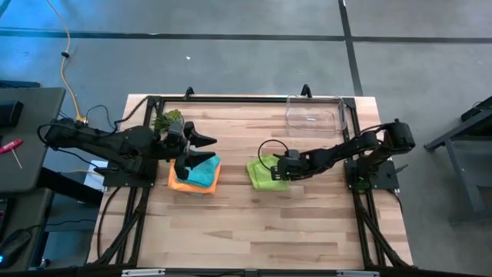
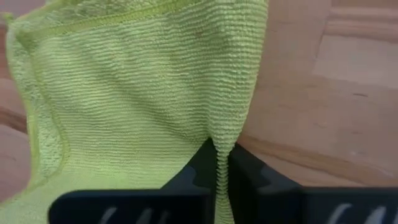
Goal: Fold microfiber towels
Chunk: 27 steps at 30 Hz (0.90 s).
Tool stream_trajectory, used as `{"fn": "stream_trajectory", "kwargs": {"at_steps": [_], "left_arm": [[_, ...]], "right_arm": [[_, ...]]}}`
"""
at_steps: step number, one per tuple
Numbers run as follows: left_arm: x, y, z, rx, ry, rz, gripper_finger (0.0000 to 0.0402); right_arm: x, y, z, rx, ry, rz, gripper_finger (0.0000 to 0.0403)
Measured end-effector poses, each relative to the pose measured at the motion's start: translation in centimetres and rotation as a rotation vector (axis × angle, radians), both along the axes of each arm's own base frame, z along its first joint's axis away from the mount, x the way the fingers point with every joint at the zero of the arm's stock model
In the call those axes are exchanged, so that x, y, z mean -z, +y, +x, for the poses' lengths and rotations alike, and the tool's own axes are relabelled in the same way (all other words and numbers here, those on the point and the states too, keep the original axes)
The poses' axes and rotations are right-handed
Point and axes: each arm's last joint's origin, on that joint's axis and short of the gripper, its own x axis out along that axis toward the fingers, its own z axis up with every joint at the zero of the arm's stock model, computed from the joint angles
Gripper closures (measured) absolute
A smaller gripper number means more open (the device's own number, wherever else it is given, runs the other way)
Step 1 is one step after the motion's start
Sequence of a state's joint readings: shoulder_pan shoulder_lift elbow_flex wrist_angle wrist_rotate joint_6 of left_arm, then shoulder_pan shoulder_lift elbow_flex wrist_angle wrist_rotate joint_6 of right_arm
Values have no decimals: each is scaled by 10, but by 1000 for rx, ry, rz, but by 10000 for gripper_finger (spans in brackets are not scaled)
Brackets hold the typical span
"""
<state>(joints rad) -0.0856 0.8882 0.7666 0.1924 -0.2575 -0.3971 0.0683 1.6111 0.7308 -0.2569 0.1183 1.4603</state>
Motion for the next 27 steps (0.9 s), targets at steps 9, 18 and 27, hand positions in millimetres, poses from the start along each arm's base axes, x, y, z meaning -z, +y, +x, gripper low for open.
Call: {"fn": "stream_trajectory", "kwargs": {"at_steps": [9,18,27], "left_arm": [[-41,12,-44,-65,-144,52,161],[-57,15,-76,-95,-260,56,161],[-60,15,-86,-82,-308,-8,161]], "right_arm": [[-48,2,8,-20,-309,-56,401],[-116,12,50,-135,-498,-203,402],[-158,18,95,-251,-635,-281,403]]}}
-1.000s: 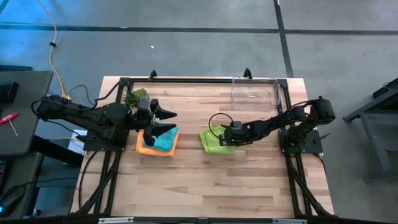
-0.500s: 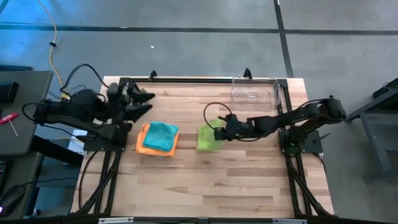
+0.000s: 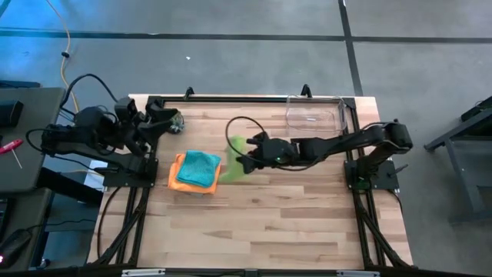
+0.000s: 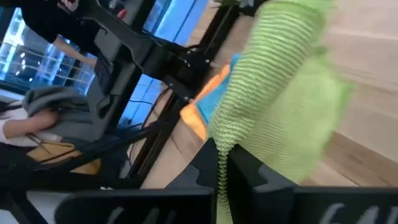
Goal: Fold microfiber towels
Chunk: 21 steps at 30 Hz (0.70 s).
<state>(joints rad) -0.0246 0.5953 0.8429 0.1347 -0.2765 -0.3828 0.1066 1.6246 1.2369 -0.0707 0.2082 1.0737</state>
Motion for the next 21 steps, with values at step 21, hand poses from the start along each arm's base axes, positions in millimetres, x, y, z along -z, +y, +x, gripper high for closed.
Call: {"fn": "stream_trajectory", "kwargs": {"at_steps": [21], "left_arm": [[-15,0,-25,43,-197,-77,161]], "right_arm": [[7,-7,177,53,-275,-15,403]]}}
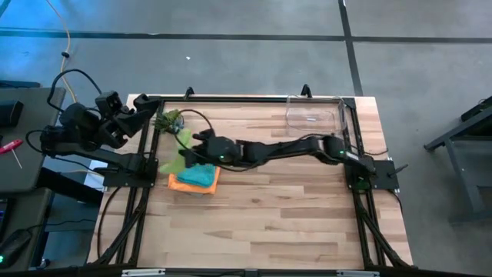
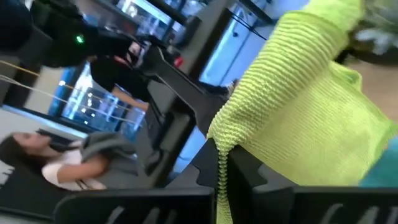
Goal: Fold microfiber towels
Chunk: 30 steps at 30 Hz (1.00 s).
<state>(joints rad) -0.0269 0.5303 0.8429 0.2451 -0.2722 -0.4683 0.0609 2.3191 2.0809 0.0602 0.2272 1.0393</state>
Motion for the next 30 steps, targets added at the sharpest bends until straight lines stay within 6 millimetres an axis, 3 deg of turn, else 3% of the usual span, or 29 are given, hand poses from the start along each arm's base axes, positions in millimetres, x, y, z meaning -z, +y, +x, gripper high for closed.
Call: {"fn": "stream_trajectory", "kwargs": {"at_steps": [3,6,12,18,22,30], "left_arm": [[0,0,-1,10,-4,1,161],[0,-1,-1,43,-11,-6,161],[0,-2,-1,65,-11,9,161],[0,-2,-1,65,-10,9,161],[0,-2,-1,65,-9,9,161],[0,-2,-1,65,-6,10,161]], "right_arm": [[10,-2,14,14,29,16,403],[38,-1,20,20,144,76,403],[76,19,9,29,398,147,403],[64,15,6,117,420,144,403],[74,12,-6,230,569,150,402],[76,15,-7,185,602,176,376]]}}
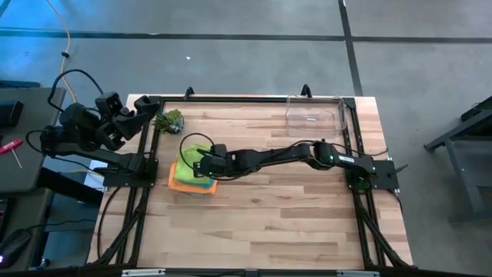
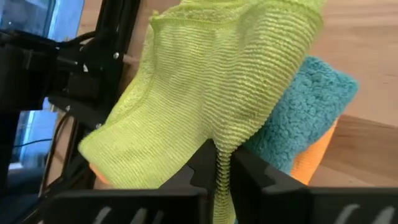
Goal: Fold microfiber towels
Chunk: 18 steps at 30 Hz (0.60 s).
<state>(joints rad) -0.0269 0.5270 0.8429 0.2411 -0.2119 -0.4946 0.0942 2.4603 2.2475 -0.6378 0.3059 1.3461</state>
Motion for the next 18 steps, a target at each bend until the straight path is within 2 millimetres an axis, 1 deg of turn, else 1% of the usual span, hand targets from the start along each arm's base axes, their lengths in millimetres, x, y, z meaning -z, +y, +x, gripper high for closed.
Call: {"fn": "stream_trajectory", "kwargs": {"at_steps": [4,9,11,14,15,18], "left_arm": [[0,0,0,0,0,0,161],[0,0,0,0,4,0,161],[1,0,1,0,11,0,161],[1,0,1,0,14,1,161],[1,0,1,-2,14,4,161],[2,0,0,-4,22,34,161]], "right_arm": [[0,-3,0,-40,14,-12,332],[1,-10,0,-86,39,2,247],[-4,-12,-3,-105,49,-21,215],[-19,-15,-9,-150,70,-67,175],[-26,-16,-13,-168,83,-82,164],[-35,-18,-27,-243,205,-124,146]]}}
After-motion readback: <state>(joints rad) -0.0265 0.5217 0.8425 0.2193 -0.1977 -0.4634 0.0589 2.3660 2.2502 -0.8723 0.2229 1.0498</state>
